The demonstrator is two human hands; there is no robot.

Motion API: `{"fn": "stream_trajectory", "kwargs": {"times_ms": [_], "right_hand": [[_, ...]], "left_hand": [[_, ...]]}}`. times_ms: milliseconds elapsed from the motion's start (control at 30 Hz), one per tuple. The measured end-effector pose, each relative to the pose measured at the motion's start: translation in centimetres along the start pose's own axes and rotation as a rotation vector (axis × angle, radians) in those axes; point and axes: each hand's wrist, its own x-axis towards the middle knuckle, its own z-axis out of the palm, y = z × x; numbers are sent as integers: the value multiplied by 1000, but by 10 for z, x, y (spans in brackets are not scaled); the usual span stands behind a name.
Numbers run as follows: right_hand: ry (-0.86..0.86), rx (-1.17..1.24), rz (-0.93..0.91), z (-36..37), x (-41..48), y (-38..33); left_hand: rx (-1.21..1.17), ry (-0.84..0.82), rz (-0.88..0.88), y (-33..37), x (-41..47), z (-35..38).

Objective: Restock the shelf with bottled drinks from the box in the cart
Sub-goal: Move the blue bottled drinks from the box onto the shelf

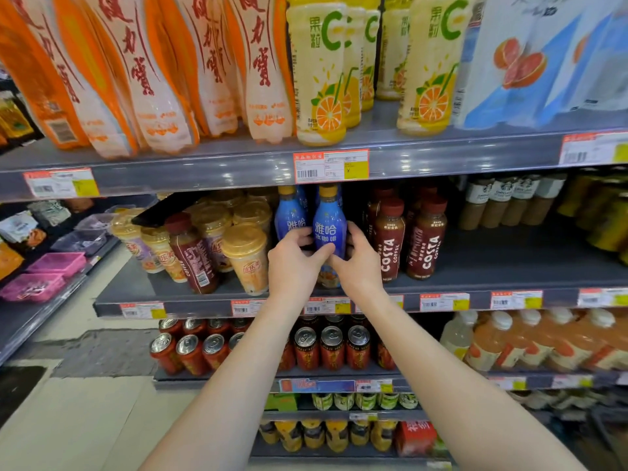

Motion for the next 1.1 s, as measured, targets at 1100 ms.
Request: {"fn": "stream_trajectory", "kwargs": {"times_ms": [1100], "right_hand": [[47, -89, -69, 10, 10, 13]], "left_hand": [[384, 128, -138, -32, -4, 9]]}}
